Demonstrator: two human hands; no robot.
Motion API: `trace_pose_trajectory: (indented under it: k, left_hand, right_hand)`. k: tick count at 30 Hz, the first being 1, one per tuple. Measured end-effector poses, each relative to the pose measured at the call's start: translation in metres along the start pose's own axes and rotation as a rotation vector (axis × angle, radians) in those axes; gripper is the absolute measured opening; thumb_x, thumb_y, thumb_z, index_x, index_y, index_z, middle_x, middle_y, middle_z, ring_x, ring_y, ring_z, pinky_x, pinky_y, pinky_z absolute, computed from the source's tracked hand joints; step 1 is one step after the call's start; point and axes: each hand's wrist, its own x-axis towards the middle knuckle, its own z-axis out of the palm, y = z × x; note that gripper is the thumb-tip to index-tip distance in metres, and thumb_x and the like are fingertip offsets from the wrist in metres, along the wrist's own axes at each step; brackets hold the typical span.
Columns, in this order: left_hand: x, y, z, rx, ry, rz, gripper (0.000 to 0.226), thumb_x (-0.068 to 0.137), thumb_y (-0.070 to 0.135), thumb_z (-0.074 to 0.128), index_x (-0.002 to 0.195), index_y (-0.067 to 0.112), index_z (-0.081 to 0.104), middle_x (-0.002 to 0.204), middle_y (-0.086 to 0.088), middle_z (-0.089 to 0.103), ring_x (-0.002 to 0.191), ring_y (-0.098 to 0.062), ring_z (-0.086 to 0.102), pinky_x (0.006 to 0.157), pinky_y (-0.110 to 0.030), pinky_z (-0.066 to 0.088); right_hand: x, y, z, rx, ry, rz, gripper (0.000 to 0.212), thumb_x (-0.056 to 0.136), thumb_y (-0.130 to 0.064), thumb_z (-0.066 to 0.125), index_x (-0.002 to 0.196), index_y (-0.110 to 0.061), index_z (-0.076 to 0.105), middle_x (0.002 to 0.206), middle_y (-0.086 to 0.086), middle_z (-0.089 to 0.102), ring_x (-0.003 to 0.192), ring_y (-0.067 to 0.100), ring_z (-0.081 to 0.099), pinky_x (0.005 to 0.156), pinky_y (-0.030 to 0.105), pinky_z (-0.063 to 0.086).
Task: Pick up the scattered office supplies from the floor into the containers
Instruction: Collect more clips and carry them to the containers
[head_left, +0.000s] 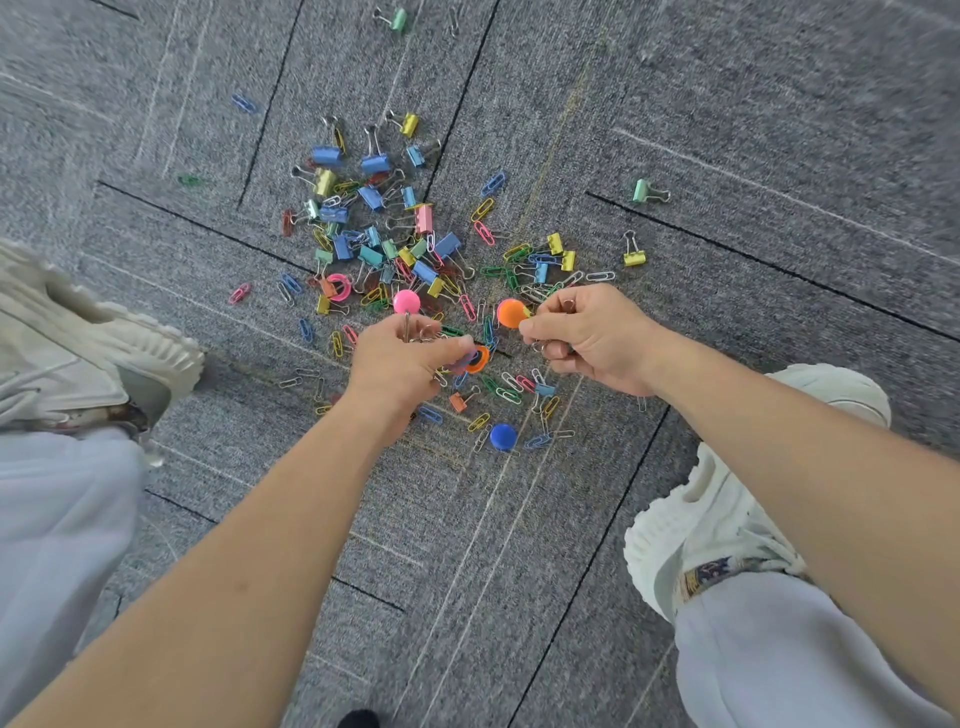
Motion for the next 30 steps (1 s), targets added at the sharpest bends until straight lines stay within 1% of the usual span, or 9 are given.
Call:
trace_pose_trajectory:
  k: [3, 6, 9, 11, 14, 18, 22, 26, 30]
  left_hand:
    - [-0.001, 0.002, 0.0, 0.12, 0.012, 0.021, 0.03, 0.075, 0.013, 0.084, 0.099, 0.014, 0.067, 0.092, -0.011, 0.074, 0.07, -0.015, 0.068, 0.055, -0.027, 0.045]
    - [-0.001, 0.003, 0.001, 0.249, 0.018, 0.098, 0.018, 0.076, 0.02, 0.084, 0.09, 0.014, 0.074, 0.083, -0.009, 0.075, 0.062, -0.012, 0.064, 0.057, -0.026, 0.047]
    - [-0.005, 0.008, 0.003, 0.333, 0.028, 0.178, 0.015, 0.079, 0.036, 0.08, 0.079, 0.021, 0.078, 0.07, -0.007, 0.073, 0.051, -0.015, 0.045, 0.051, -0.027, 0.038]
    - [-0.008, 0.013, 0.006, 0.342, 0.021, 0.185, 0.023, 0.084, 0.043, 0.073, 0.078, 0.021, 0.078, 0.061, -0.005, 0.069, 0.05, -0.016, 0.037, 0.047, -0.025, 0.032]
    - [-0.009, 0.019, 0.009, 0.428, 0.036, 0.182, 0.05, 0.093, 0.05, 0.058, 0.089, 0.003, 0.075, 0.055, -0.005, 0.051, 0.049, -0.018, 0.036, 0.041, -0.021, 0.028]
    - [-0.007, 0.021, 0.01, 0.381, -0.005, 0.153, 0.058, 0.098, 0.049, 0.05, 0.101, -0.006, 0.067, 0.052, -0.001, 0.042, 0.036, -0.008, 0.039, 0.048, -0.024, 0.038]
    - [-0.005, 0.024, 0.011, 0.222, -0.071, 0.086, 0.042, 0.099, 0.049, 0.049, 0.101, 0.012, 0.07, 0.054, -0.001, 0.04, 0.042, -0.011, 0.038, 0.055, -0.027, 0.04]
    - [-0.009, 0.028, 0.013, 0.093, -0.127, 0.03, 0.038, 0.099, 0.045, 0.051, 0.082, 0.02, 0.074, 0.085, -0.011, 0.051, 0.05, -0.011, 0.038, 0.054, -0.027, 0.04]
    - [-0.01, 0.031, 0.016, 0.028, -0.159, 0.019, 0.03, 0.102, 0.028, 0.049, 0.087, 0.011, 0.069, 0.089, -0.007, 0.073, 0.047, -0.012, 0.032, 0.046, -0.021, 0.038]
  right_hand:
    - [0.0, 0.001, -0.005, 0.068, -0.012, 0.009, 0.023, 0.087, 0.003, 0.067, 0.076, -0.009, 0.05, 0.062, 0.002, 0.051, 0.05, 0.009, 0.04, 0.045, 0.02, 0.033]
    - [-0.001, 0.0, -0.007, 0.144, -0.004, 0.024, 0.016, 0.091, 0.003, 0.063, 0.097, -0.007, 0.052, 0.063, 0.002, 0.053, 0.05, 0.009, 0.04, 0.044, 0.02, 0.033]
    - [0.0, -0.005, -0.006, 0.147, -0.006, 0.069, 0.016, 0.097, 0.0, 0.053, 0.11, -0.005, 0.06, 0.066, 0.003, 0.054, 0.051, 0.01, 0.04, 0.044, 0.021, 0.034]
    - [-0.001, -0.009, -0.005, 0.171, -0.022, 0.095, 0.018, 0.099, -0.002, 0.047, 0.102, -0.005, 0.064, 0.07, 0.005, 0.053, 0.053, 0.012, 0.04, 0.046, 0.023, 0.033]
    - [-0.002, -0.015, -0.001, 0.204, -0.05, 0.125, 0.019, 0.097, -0.01, 0.046, 0.084, -0.008, 0.06, 0.074, 0.004, 0.056, 0.058, 0.014, 0.045, 0.051, 0.025, 0.036]
    - [-0.004, -0.021, 0.0, 0.187, -0.027, 0.153, 0.023, 0.097, -0.017, 0.051, 0.075, -0.011, 0.053, 0.069, 0.003, 0.055, 0.054, 0.013, 0.049, 0.046, 0.022, 0.039]
    - [-0.001, -0.023, 0.0, -0.209, 0.067, 0.049, 0.031, 0.098, -0.034, 0.057, 0.075, -0.013, 0.061, 0.055, -0.003, 0.04, 0.043, 0.01, 0.032, 0.04, 0.021, 0.024]
    - [0.0, -0.027, 0.005, -0.408, 0.063, -0.077, 0.044, 0.082, -0.055, 0.072, 0.076, -0.011, 0.068, 0.05, -0.002, 0.036, 0.042, 0.015, 0.029, 0.04, 0.022, 0.024]
    - [0.006, -0.03, 0.007, -0.544, 0.077, -0.095, 0.039, 0.079, -0.046, 0.079, 0.076, -0.008, 0.072, 0.05, 0.0, 0.041, 0.043, 0.014, 0.028, 0.041, 0.02, 0.022]
